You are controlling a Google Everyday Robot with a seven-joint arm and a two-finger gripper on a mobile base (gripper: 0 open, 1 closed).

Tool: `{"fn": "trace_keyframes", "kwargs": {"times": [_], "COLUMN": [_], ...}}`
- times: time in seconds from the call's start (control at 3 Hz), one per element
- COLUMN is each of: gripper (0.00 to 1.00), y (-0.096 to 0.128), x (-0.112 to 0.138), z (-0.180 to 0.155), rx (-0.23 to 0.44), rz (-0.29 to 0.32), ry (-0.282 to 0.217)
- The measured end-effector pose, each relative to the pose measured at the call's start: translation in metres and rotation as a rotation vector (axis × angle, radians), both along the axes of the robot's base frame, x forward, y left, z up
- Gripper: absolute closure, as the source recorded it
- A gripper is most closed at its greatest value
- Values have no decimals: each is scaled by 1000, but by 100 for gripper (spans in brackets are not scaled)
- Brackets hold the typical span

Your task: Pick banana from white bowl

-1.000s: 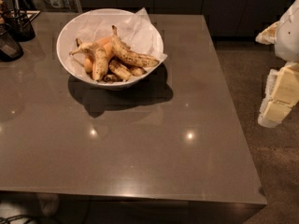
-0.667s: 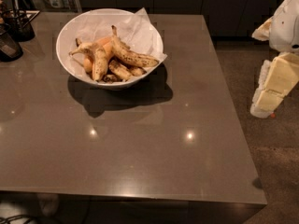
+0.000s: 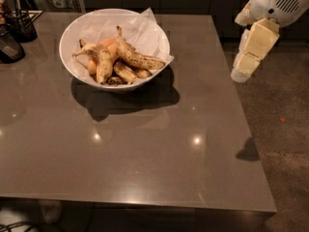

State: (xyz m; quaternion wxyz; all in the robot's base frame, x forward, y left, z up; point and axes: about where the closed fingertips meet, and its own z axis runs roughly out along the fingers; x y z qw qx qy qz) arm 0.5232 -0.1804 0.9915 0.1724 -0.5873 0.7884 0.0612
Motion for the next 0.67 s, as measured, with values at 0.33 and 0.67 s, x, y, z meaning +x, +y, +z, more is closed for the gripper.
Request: {"fn": "trace_keyframes", "kwargs": {"times": [0.33,0.67], "gripper": [0,0], "y": [3,26], "x": [11,29], "z": [8,4], "rx": [15,38], "rz": [-5,-2], "ry": [-44,-41]}}
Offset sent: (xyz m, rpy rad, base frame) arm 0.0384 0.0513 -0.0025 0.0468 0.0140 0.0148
